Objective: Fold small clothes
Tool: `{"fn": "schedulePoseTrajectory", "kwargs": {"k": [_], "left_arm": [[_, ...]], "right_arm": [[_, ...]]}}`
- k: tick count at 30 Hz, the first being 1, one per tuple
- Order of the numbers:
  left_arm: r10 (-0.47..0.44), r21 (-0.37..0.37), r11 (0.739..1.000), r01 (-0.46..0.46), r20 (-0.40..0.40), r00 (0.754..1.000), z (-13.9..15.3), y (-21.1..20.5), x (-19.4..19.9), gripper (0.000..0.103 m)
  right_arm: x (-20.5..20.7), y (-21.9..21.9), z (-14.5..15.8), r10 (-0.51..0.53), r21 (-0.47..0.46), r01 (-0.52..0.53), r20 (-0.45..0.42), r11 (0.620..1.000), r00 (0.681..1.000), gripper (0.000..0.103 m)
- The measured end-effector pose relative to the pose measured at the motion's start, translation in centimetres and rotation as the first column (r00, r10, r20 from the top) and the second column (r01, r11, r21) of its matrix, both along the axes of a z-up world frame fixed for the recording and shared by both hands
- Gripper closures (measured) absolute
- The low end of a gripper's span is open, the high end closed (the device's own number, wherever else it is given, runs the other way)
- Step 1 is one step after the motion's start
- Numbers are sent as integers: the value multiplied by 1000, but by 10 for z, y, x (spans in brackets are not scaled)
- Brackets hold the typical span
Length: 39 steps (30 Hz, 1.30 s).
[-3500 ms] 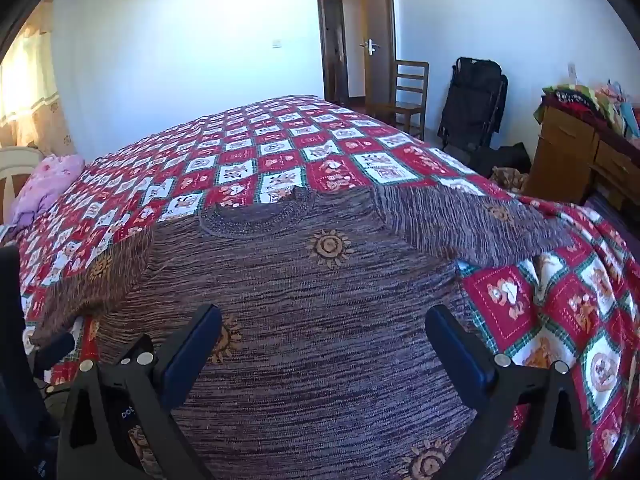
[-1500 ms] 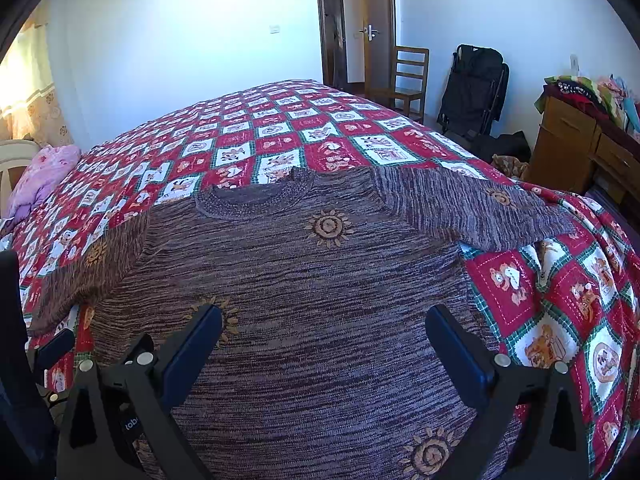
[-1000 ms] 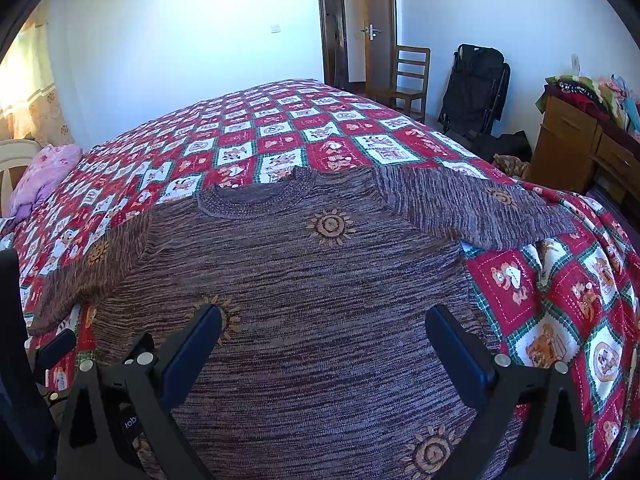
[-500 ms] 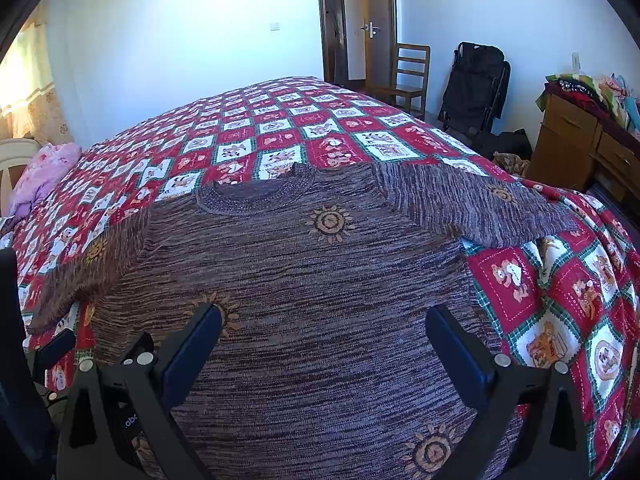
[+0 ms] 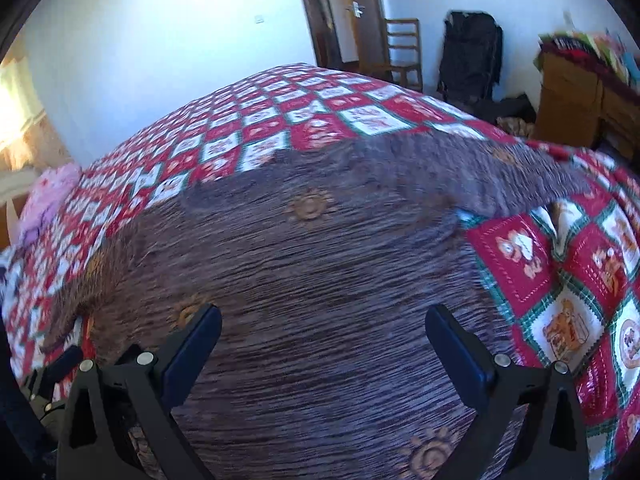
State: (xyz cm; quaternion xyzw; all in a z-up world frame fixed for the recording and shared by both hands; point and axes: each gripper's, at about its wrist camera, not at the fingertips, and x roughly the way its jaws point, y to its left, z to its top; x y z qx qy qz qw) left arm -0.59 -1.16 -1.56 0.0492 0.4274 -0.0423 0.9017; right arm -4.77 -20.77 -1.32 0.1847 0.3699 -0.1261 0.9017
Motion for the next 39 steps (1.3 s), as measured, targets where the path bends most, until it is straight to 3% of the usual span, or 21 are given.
{"fn": "schedulePoseTrajectory", "kwargs": {"k": [1, 4, 6, 9, 12, 14, 17, 22, 27, 29, 31, 33, 35, 39], "left_arm": [[-2, 4, 1000, 2, 1, 1000, 0, 0, 1, 5], [-5, 8, 1000, 5, -4, 1000, -2, -1, 3, 5], [-3, 8, 1000, 3, -12, 1000, -4, -1, 6, 5], [2, 10, 1000, -2, -21, 1000, -6, -1, 9, 5], [1, 12, 1000, 0, -24, 1000, -7, -2, 11, 5], [-3, 18, 1000, 4, -29, 1000, -9, -5, 12, 5], [-10, 31, 999, 11, -41, 999, -12, -9, 15, 5], [-18, 45, 999, 20, -44, 999, -13, -12, 16, 5], [-5, 45, 999, 7, -56, 998, -16, -7, 21, 5], [3, 36, 999, -1, -61, 998, -17, -4, 24, 5], [8, 29, 1000, -6, -64, 998, -18, -2, 26, 5], [9, 24, 1000, -7, -68, 998, -19, 0, 27, 5], [7, 19, 1000, -5, -71, 997, -19, 1, 27, 5], [9, 6, 1000, -9, -59, 998, -15, 6, 26, 5]], "right_arm": [[-1, -17, 1, -26, 18, 26, 9, 999, 1000, 4], [-7, -75, 8, -109, 55, 108, 32, 993, 993, 39], [-10, -123, 8, -180, 131, 177, 19, 976, 983, 42], [-28, -213, 8, -355, 273, 335, 26, 902, 934, 42], [-41, -276, 5, -479, 305, 450, 26, 839, 877, 42], [-42, -302, 1, -507, 269, 490, -9, 829, 862, 42], [-30, -318, -7, -508, 229, 505, -50, 832, 860, 42], [6, -319, -19, -447, 166, 461, -112, 872, 887, 42], [27, -311, -20, -434, 25, 442, -148, 896, 889, 43], [30, -306, -23, -433, -90, 423, -186, 902, 882, 67], [31, -303, -23, -388, -117, 372, -180, 921, 904, 82], [31, -304, -22, -379, -128, 360, -185, 924, 907, 84], [31, -308, -20, -365, -97, 352, -187, 931, 912, 93], [40, -296, 3, -372, -92, 362, -139, 928, 918, 94]]}}
